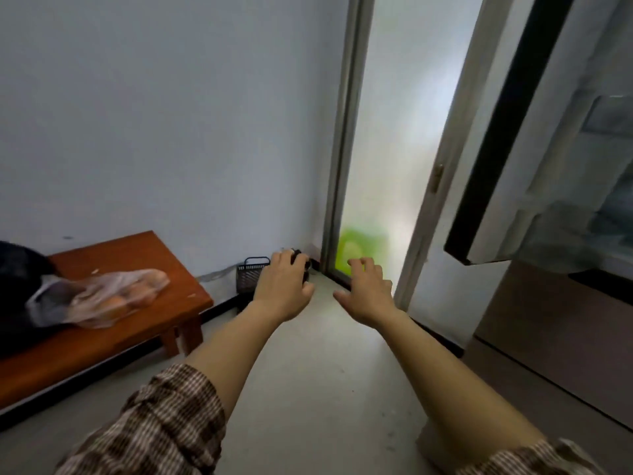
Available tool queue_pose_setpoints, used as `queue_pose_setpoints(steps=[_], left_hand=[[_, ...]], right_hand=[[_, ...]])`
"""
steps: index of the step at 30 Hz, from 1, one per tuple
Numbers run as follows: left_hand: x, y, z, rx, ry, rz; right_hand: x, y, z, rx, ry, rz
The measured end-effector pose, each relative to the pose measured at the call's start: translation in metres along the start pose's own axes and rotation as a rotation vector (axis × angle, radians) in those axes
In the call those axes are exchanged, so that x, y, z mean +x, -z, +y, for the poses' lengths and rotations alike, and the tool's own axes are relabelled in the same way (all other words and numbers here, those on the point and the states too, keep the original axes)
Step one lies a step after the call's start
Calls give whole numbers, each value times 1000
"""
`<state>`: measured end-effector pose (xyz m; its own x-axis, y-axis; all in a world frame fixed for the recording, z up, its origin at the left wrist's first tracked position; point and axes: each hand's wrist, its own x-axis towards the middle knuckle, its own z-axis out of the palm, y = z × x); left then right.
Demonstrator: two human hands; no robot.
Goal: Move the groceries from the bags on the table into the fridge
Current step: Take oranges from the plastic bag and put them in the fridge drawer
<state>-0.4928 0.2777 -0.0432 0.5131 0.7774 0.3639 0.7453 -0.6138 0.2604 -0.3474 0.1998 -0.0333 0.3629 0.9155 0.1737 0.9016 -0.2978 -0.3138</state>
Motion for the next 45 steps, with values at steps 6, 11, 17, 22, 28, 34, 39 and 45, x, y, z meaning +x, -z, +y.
queue_pose_setpoints(steps=[6,11,17,22,28,34,39,45], left_hand=[[-32,21,-181,85,232,-111],[-55,33,-295,17,414,-104],[-57,24,-409,20,563,-144],[-42,9,-481,300,492,-158],[-30,-14,-558,406,316,-264],[-17,-35,-602,373,252,-298],[0,-44,-619,421,333,-459],[14,-40,-631,382,383,-652]], right_hand=[[43,-105,-147,2,131,-187],[75,-172,-248,42,242,-293],[124,-239,-334,29,373,-413],[169,-297,-391,45,522,-467],[225,-359,-452,111,704,-504],[258,-414,-489,-103,771,-664],[281,-413,-489,-435,856,-595],[322,-396,-452,-770,805,-534]])
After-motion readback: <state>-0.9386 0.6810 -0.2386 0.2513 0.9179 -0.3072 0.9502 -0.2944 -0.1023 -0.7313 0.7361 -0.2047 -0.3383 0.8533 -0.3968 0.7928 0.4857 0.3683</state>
